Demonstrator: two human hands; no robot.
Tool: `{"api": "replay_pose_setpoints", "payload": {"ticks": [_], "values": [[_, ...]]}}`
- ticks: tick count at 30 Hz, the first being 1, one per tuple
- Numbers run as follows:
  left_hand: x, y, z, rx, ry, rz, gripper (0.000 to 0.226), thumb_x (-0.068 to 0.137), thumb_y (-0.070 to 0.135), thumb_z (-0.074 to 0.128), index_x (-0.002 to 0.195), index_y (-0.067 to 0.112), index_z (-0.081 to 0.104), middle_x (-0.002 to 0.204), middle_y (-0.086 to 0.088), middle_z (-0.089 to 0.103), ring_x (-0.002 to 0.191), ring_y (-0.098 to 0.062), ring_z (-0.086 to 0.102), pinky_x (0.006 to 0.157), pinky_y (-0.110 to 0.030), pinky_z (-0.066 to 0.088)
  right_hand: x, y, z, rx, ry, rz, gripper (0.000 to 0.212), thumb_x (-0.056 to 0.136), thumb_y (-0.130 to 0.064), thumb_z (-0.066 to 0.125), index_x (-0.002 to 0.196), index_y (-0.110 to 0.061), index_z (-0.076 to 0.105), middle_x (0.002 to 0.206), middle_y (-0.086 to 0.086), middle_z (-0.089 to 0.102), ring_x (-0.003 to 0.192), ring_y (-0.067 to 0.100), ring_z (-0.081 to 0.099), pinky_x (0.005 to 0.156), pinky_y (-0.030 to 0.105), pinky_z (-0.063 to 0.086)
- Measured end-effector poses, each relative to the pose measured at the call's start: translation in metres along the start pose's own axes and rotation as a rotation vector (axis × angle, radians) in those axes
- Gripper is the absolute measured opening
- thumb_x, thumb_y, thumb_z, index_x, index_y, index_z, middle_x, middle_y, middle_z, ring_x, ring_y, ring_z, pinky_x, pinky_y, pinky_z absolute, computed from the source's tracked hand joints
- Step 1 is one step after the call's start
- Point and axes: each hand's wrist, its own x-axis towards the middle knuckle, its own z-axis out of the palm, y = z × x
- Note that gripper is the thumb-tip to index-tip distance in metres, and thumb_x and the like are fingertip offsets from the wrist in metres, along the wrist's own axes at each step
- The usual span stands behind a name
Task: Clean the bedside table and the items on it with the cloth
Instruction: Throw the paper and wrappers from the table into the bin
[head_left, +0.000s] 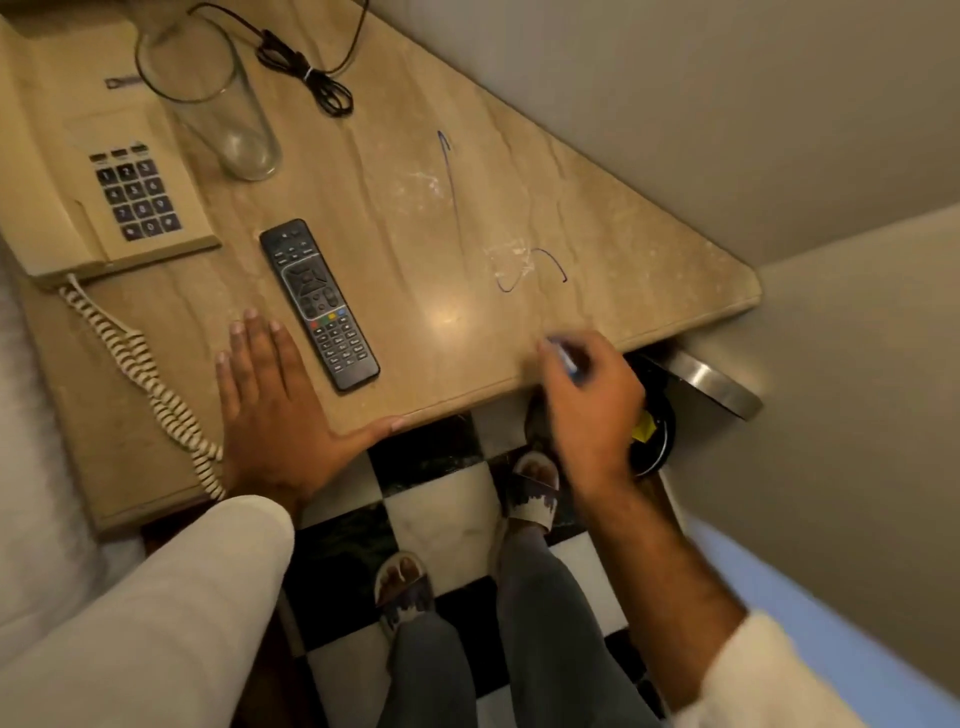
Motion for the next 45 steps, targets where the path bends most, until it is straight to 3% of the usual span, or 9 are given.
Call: {"api": "replay_pose_setpoints", "payload": {"ticks": [5, 10, 13, 18, 22, 29, 32, 39, 45], "values": [[0.000, 0.001, -0.002, -0.003, -0.001, 0.008, 0.161, 0.056, 0.112, 0.038, 0.166, 0.001, -0.001, 0.176, -0.021, -0.001, 0.164, -0.037, 0.001, 0.133, -0.054, 0.005, -0.007, 0.113, -0.067, -0.162, 0.184, 0.411, 0.017, 0.097, -0.020, 0.075, 0.112, -0.013, 0.075, 0.107, 0.007, 0.077, 0.088, 0.013, 0.071, 0.059, 0.010, 0.048], [0.000, 0.001, -0.001, 0.010, 0.001, 0.019, 0.160, 0.057, 0.112, 0.038, 0.166, 0.001, -0.001, 0.175, -0.022, 0.001, 0.164, -0.038, 0.003, 0.132, -0.056, 0.008, 0.016, 0.172, -0.064, -0.131, 0.070, 0.653, 0.026, 0.093, -0.020, 0.080, 0.116, -0.014, 0.070, 0.125, 0.017, 0.073, 0.116, 0.035, 0.070, 0.097, 0.047, 0.061], [-0.001, 0.001, -0.002, 0.016, -0.005, 0.020, 0.160, 0.057, 0.112, 0.038, 0.165, 0.000, 0.000, 0.175, -0.023, 0.001, 0.164, -0.039, 0.003, 0.132, -0.056, 0.008, 0.017, 0.182, -0.056, -0.006, 0.028, 0.730, 0.050, 0.089, -0.028, 0.084, 0.133, -0.013, 0.065, 0.138, 0.014, 0.066, 0.127, 0.036, 0.063, 0.103, 0.044, 0.057], [-0.002, 0.004, -0.008, 0.014, -0.026, 0.026, 0.159, 0.059, 0.112, 0.035, 0.165, -0.001, 0.000, 0.175, -0.024, 0.001, 0.164, -0.040, 0.003, 0.132, -0.058, 0.010, -0.013, 0.167, -0.064, -0.192, -0.007, 0.477, 0.020, 0.099, -0.028, 0.072, 0.118, -0.022, 0.069, 0.127, 0.009, 0.070, 0.109, 0.019, 0.066, 0.069, 0.012, 0.043], [-0.003, 0.007, -0.016, 0.012, -0.059, 0.028, 0.159, 0.059, 0.113, 0.031, 0.165, -0.003, 0.001, 0.175, -0.025, 0.001, 0.163, -0.041, 0.003, 0.132, -0.059, 0.011, -0.031, 0.140, -0.082, -0.381, 0.000, 0.191, 0.019, 0.101, -0.018, 0.069, 0.119, -0.012, 0.072, 0.129, 0.011, 0.066, 0.114, 0.021, 0.063, 0.078, 0.002, 0.043], [-0.002, 0.008, -0.021, -0.002, -0.088, 0.036, 0.160, 0.058, 0.113, 0.028, 0.165, -0.002, -0.001, 0.175, -0.025, 0.000, 0.163, -0.041, 0.002, 0.131, -0.060, 0.012, 0.010, 0.119, -0.110, -0.721, 0.044, -0.013, 0.085, 0.098, -0.041, 0.068, 0.164, -0.006, 0.027, 0.173, 0.017, 0.020, 0.162, 0.037, 0.015, 0.128, 0.057, 0.027], [-0.003, 0.008, -0.021, -0.009, -0.102, 0.028, 0.160, 0.058, 0.113, 0.028, 0.165, -0.002, -0.001, 0.175, -0.024, -0.002, 0.164, -0.041, 0.001, 0.132, -0.059, 0.010, 0.034, 0.124, -0.115, -0.892, -0.060, -0.015, 0.097, 0.098, -0.057, 0.062, 0.167, -0.005, 0.017, 0.175, 0.019, 0.015, 0.164, 0.036, 0.010, 0.132, 0.057, 0.015], [-0.004, 0.009, -0.028, -0.014, -0.137, 0.008, 0.163, 0.055, 0.116, 0.022, 0.166, -0.001, 0.000, 0.176, -0.021, -0.005, 0.164, -0.038, -0.003, 0.132, -0.059, 0.009, 0.004, 0.115, -0.104, -0.847, -0.216, -0.022, 0.080, 0.096, -0.064, 0.042, 0.150, -0.005, 0.048, 0.151, 0.023, 0.050, 0.144, 0.040, 0.044, 0.120, 0.065, 0.035], [-0.003, 0.009, -0.028, -0.001, -0.132, -0.002, 0.163, 0.054, 0.116, 0.017, 0.166, -0.003, 0.005, 0.176, -0.022, -0.003, 0.164, -0.038, -0.002, 0.133, -0.055, 0.005, -0.004, 0.035, -0.017, -0.591, -0.358, -0.509, 0.067, 0.105, -0.051, 0.048, 0.161, -0.014, 0.038, 0.168, 0.008, 0.036, 0.160, 0.025, 0.026, 0.129, 0.046, 0.025]]}}
